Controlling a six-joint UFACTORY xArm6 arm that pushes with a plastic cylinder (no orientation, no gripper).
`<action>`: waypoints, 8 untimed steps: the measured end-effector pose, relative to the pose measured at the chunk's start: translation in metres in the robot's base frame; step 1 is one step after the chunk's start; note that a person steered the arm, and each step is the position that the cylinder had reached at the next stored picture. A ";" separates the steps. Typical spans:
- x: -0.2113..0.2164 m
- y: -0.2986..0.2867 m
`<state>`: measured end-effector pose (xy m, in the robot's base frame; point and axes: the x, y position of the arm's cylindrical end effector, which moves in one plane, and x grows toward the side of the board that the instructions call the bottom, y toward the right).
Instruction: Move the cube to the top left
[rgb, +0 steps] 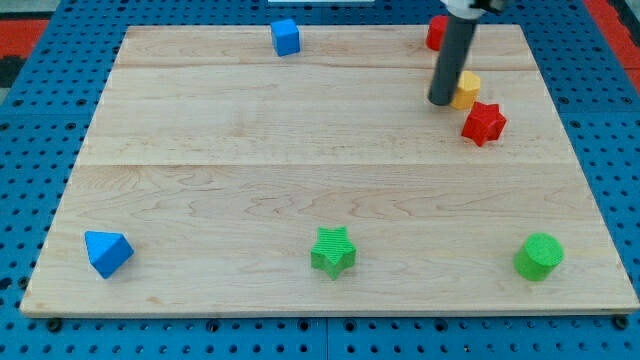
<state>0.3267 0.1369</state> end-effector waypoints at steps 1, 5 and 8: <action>-0.042 -0.021; -0.132 -0.245; -0.121 -0.305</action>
<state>0.2053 -0.1679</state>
